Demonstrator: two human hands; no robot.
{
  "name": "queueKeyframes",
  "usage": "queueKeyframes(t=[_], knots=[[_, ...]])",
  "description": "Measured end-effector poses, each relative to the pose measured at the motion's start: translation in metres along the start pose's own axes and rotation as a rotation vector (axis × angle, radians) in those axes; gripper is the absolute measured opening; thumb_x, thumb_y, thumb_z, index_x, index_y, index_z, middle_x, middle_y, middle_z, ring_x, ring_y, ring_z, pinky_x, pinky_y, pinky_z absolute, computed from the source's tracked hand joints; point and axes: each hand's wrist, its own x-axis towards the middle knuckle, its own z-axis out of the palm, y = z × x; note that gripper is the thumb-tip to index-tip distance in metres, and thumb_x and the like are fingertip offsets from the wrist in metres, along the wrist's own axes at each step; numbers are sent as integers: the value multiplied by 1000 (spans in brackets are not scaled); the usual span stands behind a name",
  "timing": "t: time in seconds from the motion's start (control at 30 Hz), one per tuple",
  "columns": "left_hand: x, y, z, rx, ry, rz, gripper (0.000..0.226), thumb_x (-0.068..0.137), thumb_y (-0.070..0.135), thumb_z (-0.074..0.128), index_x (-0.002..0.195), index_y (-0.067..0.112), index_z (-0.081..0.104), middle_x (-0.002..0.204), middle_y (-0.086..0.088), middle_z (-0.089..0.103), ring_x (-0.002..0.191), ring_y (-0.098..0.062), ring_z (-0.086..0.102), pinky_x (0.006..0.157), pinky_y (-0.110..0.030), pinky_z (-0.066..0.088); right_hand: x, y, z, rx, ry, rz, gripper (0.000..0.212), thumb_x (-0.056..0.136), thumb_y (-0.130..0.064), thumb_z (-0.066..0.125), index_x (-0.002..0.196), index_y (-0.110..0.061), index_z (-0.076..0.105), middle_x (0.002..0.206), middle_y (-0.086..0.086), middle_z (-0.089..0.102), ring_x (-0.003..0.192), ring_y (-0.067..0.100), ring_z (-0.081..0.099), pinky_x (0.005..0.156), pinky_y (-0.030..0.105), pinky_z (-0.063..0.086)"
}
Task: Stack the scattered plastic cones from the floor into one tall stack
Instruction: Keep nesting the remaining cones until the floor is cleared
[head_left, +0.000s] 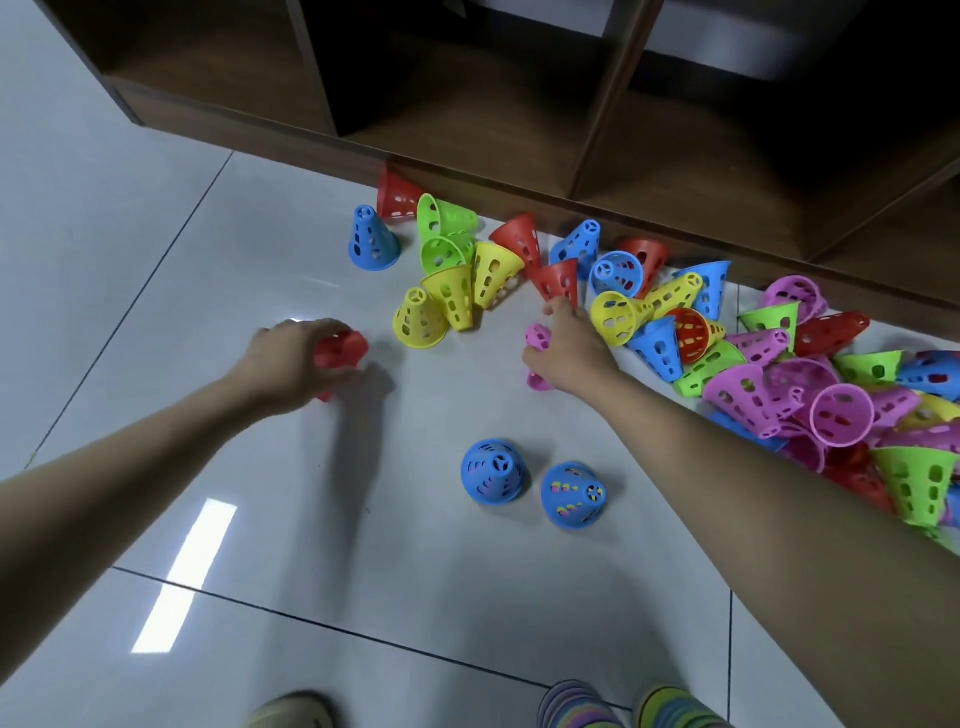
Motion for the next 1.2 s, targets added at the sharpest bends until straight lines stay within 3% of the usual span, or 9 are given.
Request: queueKeyframes(t=[0.07, 0.17, 0.3, 0.5, 0.63, 0.87, 1.0, 1.1, 1.2], knots=[[-18, 31, 8, -269, 22, 51, 42, 79, 53, 76, 113, 30, 66, 93, 7, 71, 82, -14, 66, 82, -28, 53, -8, 11, -2, -45, -61, 140, 62, 84, -34, 69, 135, -12, 43, 131, 11, 51, 113, 33, 57, 88, 39, 51], [-49, 86, 19, -636, -48, 61, 36, 82, 46, 78, 112, 31, 65, 99, 8, 69, 85, -11, 63, 74, -17, 49, -24, 31, -6, -44, -143, 270, 49, 80, -39, 69, 115, -8, 57, 115, 12, 61, 98, 30, 63, 72, 32, 51], [-77, 137, 31, -768, -4, 182, 31, 86, 42, 74, 111, 31, 62, 98, 12, 64, 85, -4, 57, 73, -11, 45, -57, 45, -21, 169, -71, 253, 25, 82, -28, 70, 95, -9, 62, 95, 6, 65, 73, 16, 64, 52, 21, 49], [-82, 153, 52, -722, -1, 342, 38, 85, 34, 74, 119, 24, 62, 115, 13, 64, 105, -12, 60, 88, -15, 45, -134, 39, -52, 513, 210, 22, 24, 83, -15, 78, 97, -28, 64, 90, -11, 67, 78, -7, 57, 67, 3, 42], [-77, 142, 69, -586, -104, 383, 36, 84, 27, 79, 116, 26, 62, 111, 15, 64, 104, -9, 61, 92, -25, 50, -178, 34, -53, 545, 241, -44, 33, 81, -13, 79, 103, -31, 63, 98, -13, 69, 87, 3, 59, 72, 6, 42], [-66, 121, 91, -421, -210, 436, 34, 85, 35, 74, 116, 30, 60, 110, 14, 65, 101, -8, 63, 91, -33, 51, -205, 33, -36, 502, 170, -39, 33, 81, -16, 78, 104, -28, 58, 100, -23, 66, 96, -10, 56, 84, 6, 40], [-64, 118, 93, -453, -208, 429, 42, 83, 34, 80, 120, 27, 63, 115, 13, 66, 105, -5, 62, 95, -26, 48, -207, 40, -18, 444, 130, -45, 34, 80, -17, 77, 106, -27, 59, 101, -18, 68, 95, 1, 62, 87, 20, 50], [-65, 111, 90, -470, -169, 373, 50, 85, 52, 71, 125, 23, 63, 122, 14, 64, 111, 2, 57, 99, -16, 44, -200, 47, -8, 315, 22, -57, 32, 80, -20, 74, 104, -31, 56, 100, -14, 66, 94, 6, 64, 85, 33, 55], [-59, 100, 82, -479, -29, 280, 39, 96, 55, 47, 102, 21, 66, 100, 9, 68, 93, -7, 62, 85, -28, 50, -190, 56, -4, 192, -82, -46, 31, 79, -23, 73, 101, -32, 52, 102, -12, 65, 95, 11, 63, 83, 39, 55]])
